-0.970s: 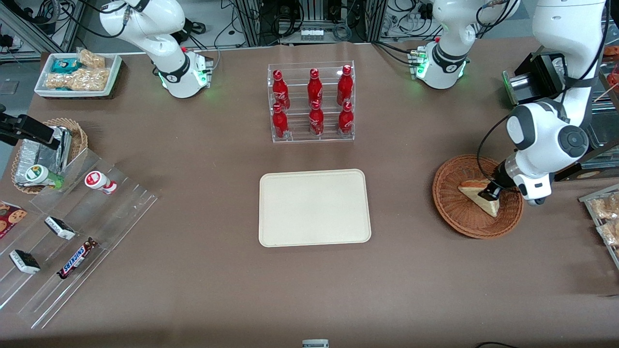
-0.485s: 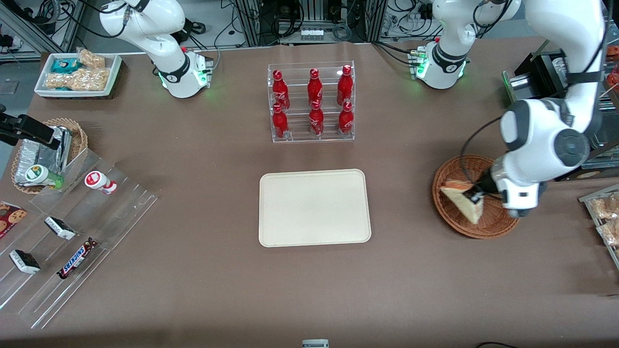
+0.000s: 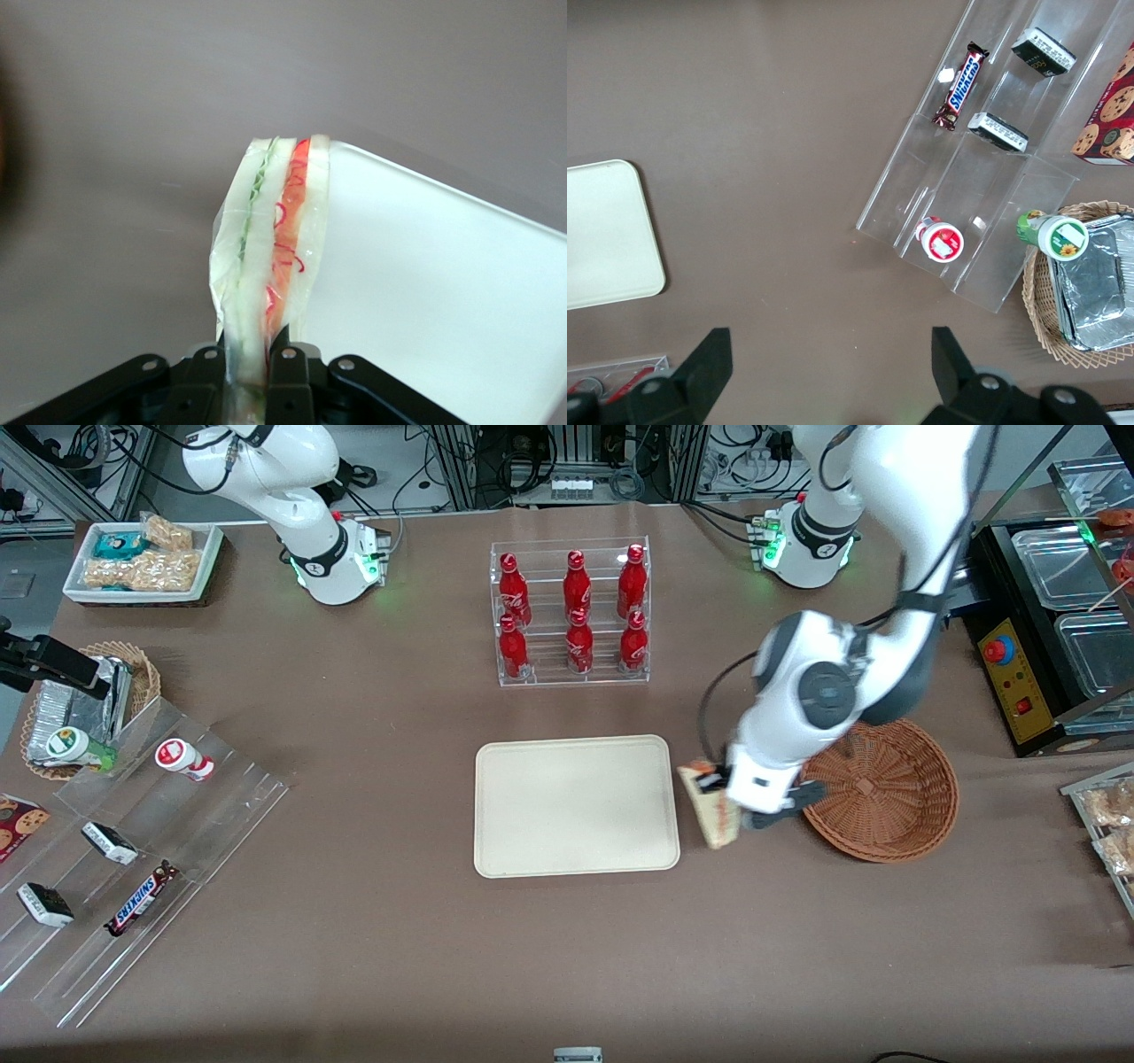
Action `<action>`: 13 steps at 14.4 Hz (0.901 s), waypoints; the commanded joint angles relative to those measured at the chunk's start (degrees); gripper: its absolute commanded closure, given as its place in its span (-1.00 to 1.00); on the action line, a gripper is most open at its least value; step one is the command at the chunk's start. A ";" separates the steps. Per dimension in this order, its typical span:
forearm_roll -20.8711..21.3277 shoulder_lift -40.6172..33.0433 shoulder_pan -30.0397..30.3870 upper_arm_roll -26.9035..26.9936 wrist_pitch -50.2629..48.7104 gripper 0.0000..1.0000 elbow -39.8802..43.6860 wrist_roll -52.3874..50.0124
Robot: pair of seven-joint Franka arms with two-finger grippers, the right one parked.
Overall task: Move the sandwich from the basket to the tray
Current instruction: 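Lift the sandwich and carry it with the left gripper over the tray, then lower the sandwich onto the tray and open the left gripper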
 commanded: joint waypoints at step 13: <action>7.10 19.37 -16.36 1.04 2.29 0.39 17.90 -4.33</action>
